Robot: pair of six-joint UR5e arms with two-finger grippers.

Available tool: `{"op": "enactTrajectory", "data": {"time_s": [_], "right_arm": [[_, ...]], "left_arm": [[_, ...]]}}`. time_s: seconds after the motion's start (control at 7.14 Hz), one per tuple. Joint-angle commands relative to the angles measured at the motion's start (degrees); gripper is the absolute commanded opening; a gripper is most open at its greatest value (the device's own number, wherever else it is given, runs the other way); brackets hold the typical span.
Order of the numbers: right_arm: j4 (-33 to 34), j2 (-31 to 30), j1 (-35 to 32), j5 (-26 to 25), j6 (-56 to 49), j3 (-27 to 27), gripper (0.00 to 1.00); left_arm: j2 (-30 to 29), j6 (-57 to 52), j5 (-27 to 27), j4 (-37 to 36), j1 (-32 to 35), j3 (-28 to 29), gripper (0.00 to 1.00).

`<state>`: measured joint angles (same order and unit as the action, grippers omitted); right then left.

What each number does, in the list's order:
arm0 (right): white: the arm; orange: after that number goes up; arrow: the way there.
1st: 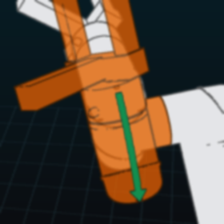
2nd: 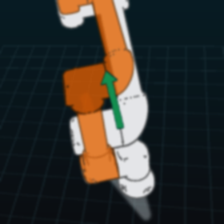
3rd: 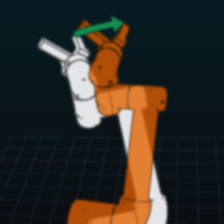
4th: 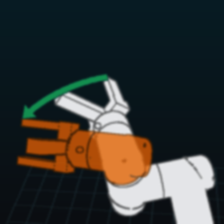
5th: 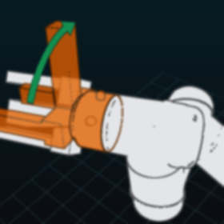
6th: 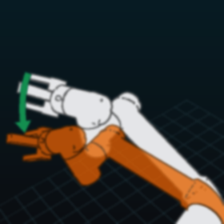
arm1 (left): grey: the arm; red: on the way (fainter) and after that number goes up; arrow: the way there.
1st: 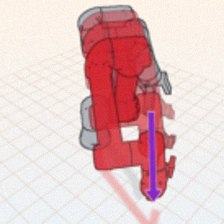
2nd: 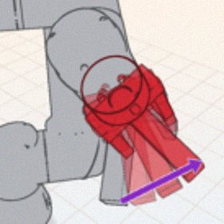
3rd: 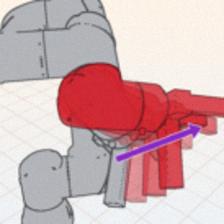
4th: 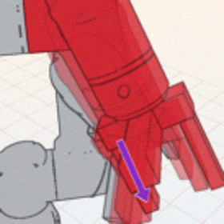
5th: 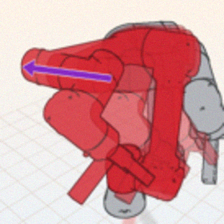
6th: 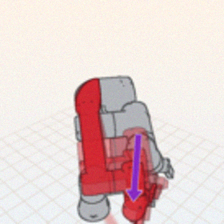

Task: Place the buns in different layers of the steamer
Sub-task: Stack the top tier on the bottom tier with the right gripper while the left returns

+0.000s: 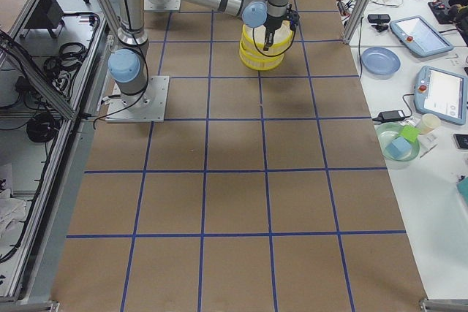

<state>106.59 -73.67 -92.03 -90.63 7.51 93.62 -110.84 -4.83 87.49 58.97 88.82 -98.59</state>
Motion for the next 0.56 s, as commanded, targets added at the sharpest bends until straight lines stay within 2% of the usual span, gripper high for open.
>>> {"op": "enactTrajectory", "data": {"time_s": [0.0, 0.42], "right_arm": [[3.8, 2.11, -2.36, 0.01, 2.07, 1.91, 0.0], [4.16, 3.35, -2.36, -1.48, 1.63, 1.92, 0.0]], "left_arm": [[-0.87, -2.55, -0.3, -0.34, -3.48, -3.6, 0.99], [-2.72, 3.25, -1.01, -0.53, -3.39, -4.86, 0.97]]}}
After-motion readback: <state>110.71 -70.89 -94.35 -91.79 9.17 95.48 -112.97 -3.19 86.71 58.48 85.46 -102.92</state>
